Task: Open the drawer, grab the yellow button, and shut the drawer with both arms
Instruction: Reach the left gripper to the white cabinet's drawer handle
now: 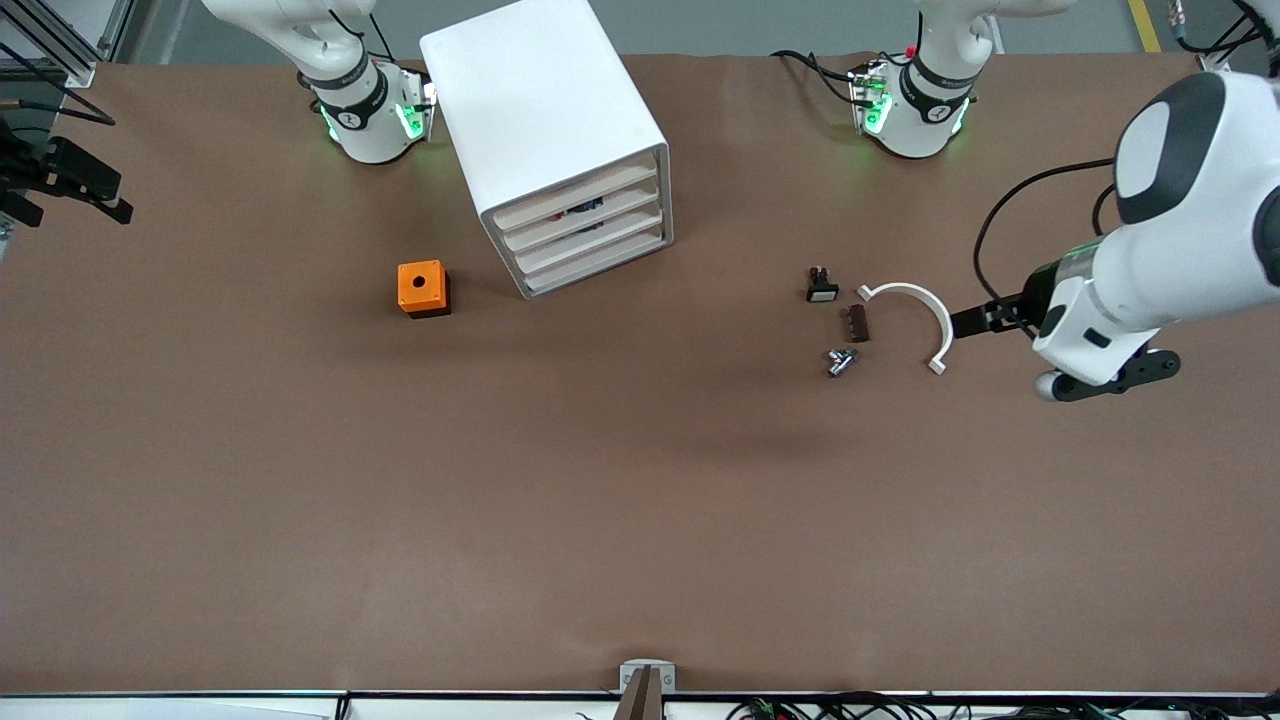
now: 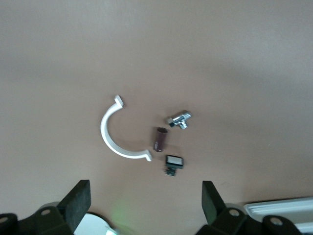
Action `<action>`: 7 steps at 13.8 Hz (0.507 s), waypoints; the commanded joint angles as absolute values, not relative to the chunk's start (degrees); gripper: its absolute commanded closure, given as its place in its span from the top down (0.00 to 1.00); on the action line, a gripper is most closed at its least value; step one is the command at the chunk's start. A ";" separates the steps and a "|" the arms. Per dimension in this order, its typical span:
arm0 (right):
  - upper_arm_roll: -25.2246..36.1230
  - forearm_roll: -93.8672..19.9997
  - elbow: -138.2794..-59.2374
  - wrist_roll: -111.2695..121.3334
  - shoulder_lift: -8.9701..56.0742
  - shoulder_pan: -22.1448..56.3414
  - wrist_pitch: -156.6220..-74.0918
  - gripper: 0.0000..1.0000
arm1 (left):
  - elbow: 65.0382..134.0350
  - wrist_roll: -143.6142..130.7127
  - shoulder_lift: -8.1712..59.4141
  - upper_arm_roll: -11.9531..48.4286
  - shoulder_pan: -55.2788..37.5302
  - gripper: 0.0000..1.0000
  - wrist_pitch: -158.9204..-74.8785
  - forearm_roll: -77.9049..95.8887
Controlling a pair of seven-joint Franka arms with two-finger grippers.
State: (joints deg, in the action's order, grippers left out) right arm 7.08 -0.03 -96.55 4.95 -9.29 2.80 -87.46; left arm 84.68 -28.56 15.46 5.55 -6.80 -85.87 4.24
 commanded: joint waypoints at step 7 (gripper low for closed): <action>7.12 0.00 -95.89 5.36 -9.32 2.55 -87.19 1.00 | 82.79 -66.41 22.58 5.54 -16.52 1.00 -81.83 11.58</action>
